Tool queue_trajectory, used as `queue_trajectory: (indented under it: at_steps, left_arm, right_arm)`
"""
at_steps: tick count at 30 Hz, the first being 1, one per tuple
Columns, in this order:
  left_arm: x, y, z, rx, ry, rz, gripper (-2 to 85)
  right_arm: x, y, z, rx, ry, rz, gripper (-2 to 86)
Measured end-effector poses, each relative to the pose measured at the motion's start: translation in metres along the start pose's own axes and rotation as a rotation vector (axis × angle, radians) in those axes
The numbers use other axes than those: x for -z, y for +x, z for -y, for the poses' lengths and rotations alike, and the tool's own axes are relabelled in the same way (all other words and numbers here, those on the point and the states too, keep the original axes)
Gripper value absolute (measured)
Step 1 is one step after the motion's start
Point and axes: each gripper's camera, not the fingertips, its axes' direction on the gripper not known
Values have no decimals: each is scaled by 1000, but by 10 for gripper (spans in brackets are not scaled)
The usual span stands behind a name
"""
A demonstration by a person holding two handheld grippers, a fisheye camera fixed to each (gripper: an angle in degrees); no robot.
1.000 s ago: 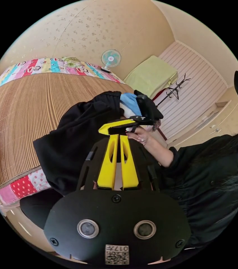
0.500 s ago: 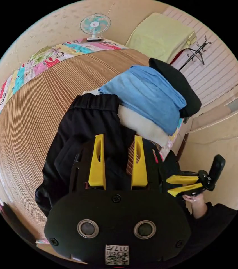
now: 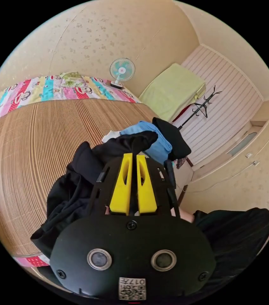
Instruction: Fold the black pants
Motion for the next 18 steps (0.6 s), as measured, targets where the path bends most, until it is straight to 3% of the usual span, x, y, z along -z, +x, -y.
queue_trajectory:
  at_steps: [2, 6, 8, 14, 18]
  left_arm:
    - [74, 18, -10, -41, 104, 14, 2]
    - [207, 41, -33, -98, 320, 100, -1]
    - [300, 55, -59, -91, 530, 150, -2]
    - [462, 91, -106, -197, 982, 57, -3]
    - [508, 99, -88, -242, 1021, -11, -3]
  right_arm:
    - [7, -24, 5, 18, 23, 36, 48]
    - [117, -109, -11, 174, 354, 194, 24]
    - [171, -148, -20, 255, 469, 270, 20]
    - [329, -284, -77, 668, 896, 353, 17]
    - [372, -353, -92, 733, 1053, 233, 19]
